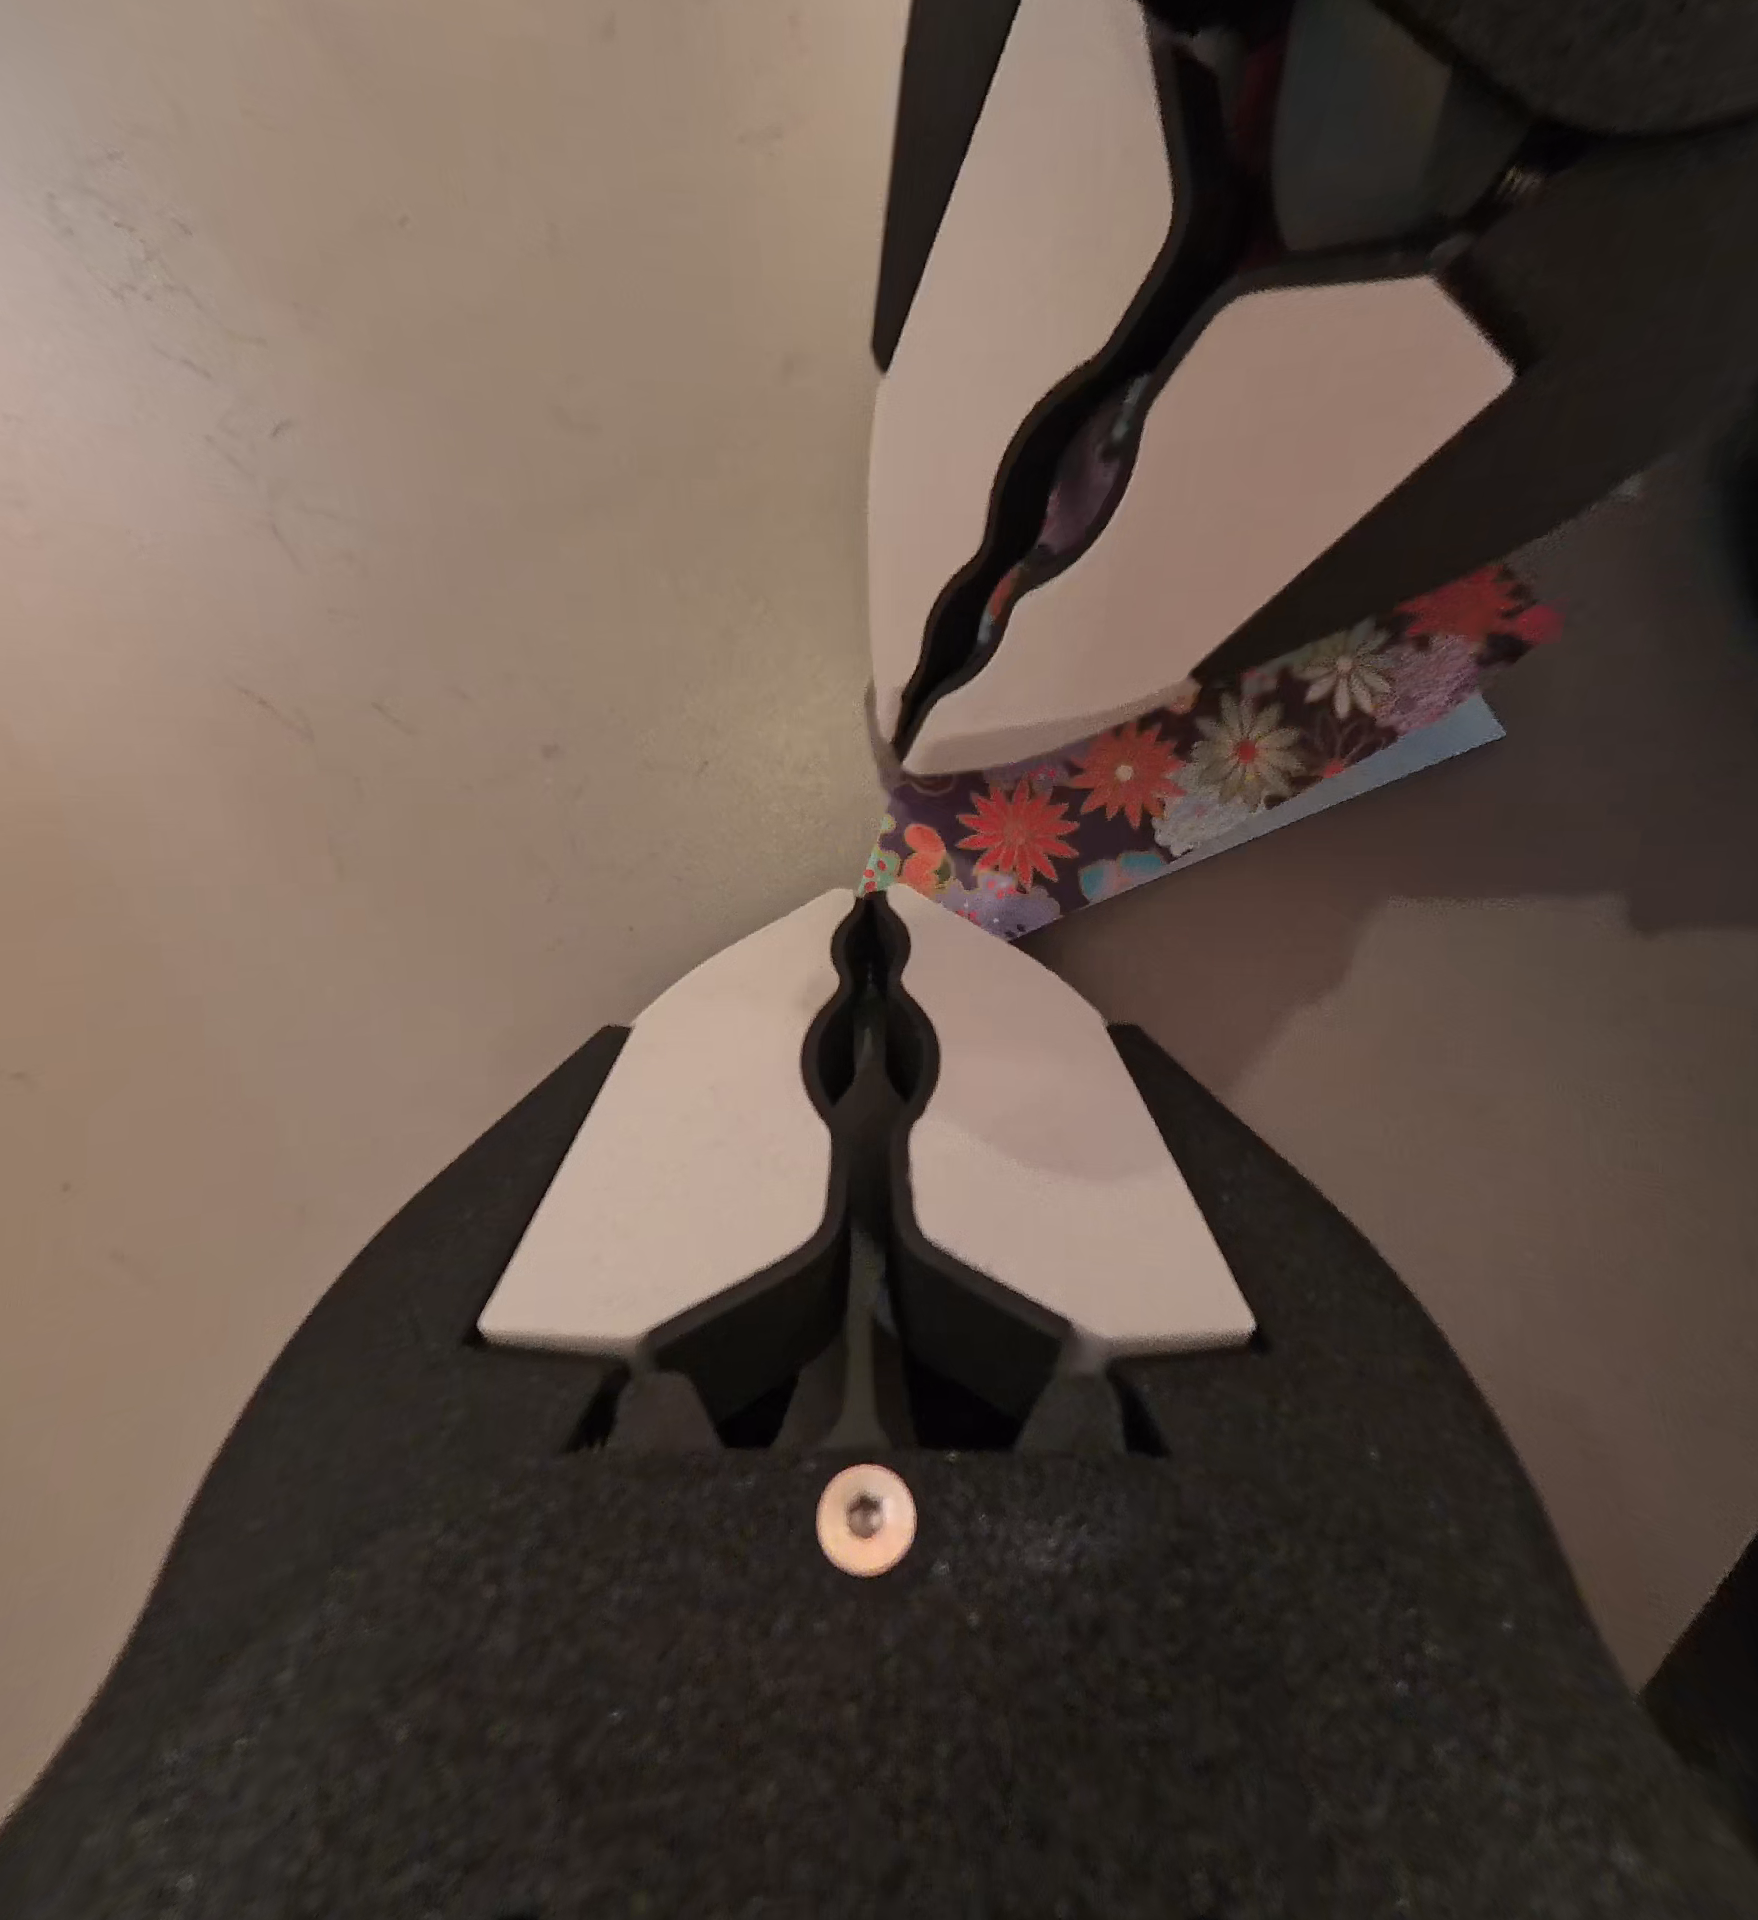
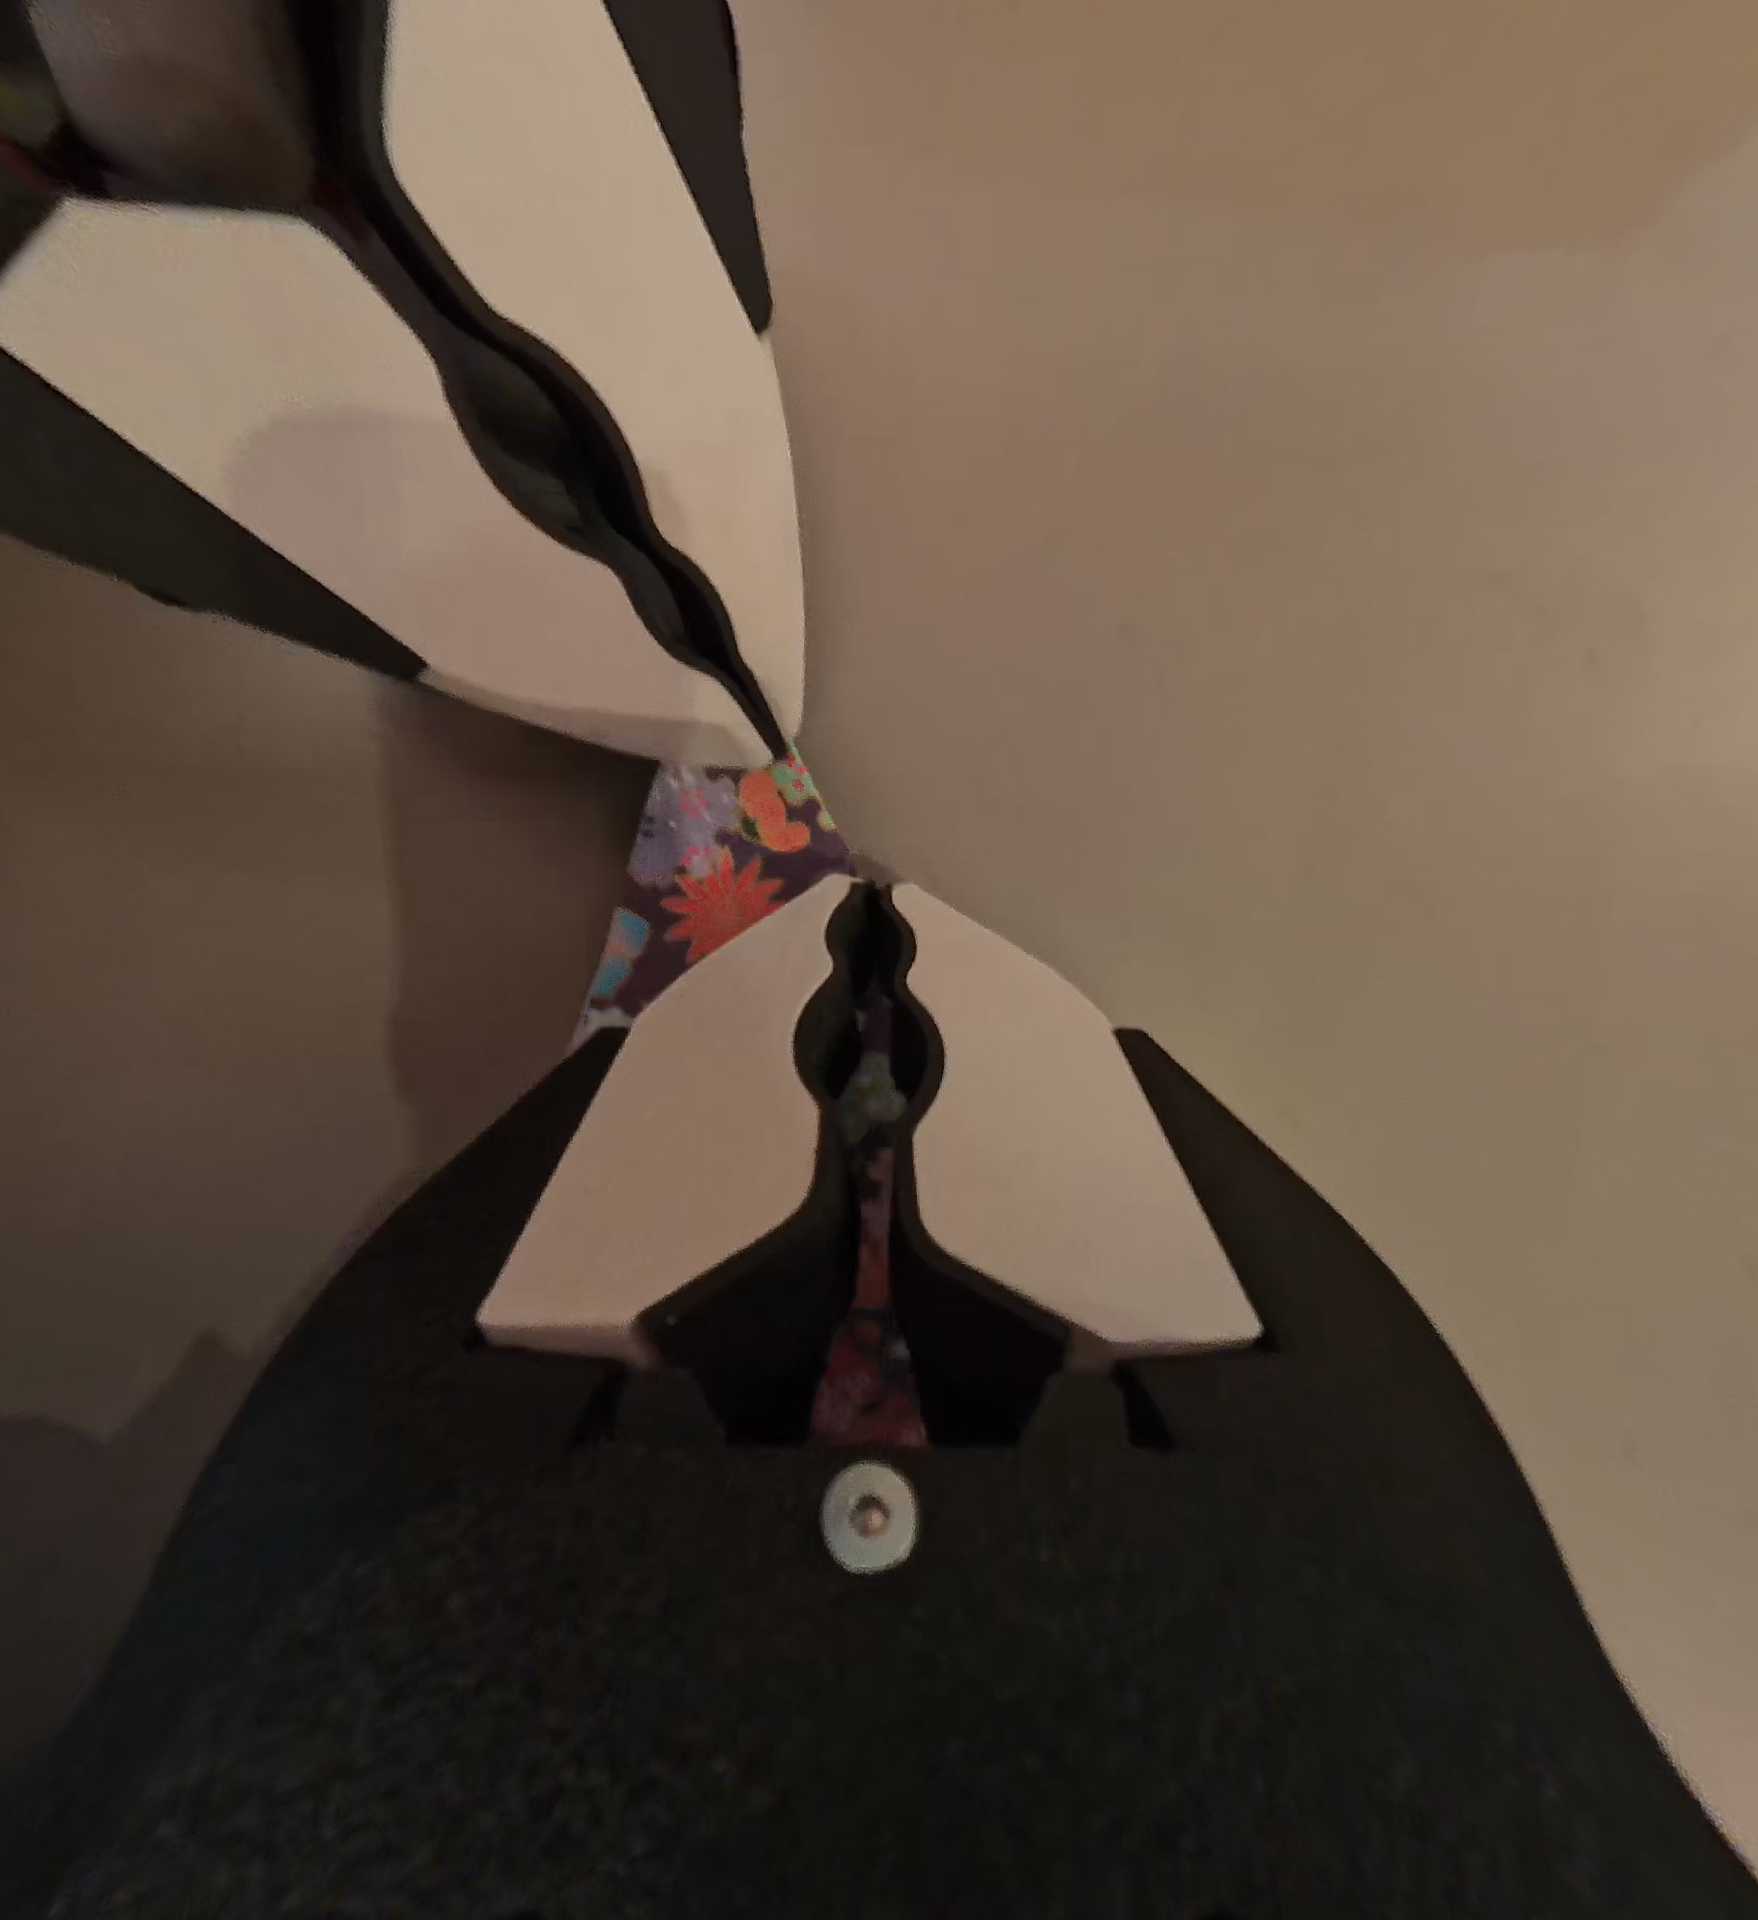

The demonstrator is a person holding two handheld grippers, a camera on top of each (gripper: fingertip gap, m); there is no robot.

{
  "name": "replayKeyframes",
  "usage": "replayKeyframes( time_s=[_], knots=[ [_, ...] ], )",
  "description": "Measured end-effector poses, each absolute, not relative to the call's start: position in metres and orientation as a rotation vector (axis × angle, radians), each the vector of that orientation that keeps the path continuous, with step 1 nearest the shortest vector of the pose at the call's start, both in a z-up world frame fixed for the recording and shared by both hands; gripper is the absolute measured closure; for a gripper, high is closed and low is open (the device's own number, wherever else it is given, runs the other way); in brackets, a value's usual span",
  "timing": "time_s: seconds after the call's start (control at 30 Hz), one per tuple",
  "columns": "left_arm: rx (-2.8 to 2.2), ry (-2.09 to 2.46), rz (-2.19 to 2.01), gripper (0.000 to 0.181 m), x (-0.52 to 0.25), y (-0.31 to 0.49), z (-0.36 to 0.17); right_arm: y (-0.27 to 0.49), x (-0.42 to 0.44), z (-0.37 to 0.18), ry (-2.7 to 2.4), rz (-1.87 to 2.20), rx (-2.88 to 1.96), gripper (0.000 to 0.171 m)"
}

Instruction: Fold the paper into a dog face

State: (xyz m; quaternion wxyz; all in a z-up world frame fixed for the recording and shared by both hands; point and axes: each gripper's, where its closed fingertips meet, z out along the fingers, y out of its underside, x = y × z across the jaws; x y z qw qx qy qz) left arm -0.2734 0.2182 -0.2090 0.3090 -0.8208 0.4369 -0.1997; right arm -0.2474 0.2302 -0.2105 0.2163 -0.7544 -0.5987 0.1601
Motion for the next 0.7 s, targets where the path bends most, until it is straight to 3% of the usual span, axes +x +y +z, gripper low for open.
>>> replayKeyframes(
  time_s=[0.7],
  knots=[
    [-2.17, 1.153, -0.525, 0.181, -0.273, 0.218, -0.209, 0.228, -0.23, -0.211, -1.629, 0.35, -2.08, 0.171]
  ],
)
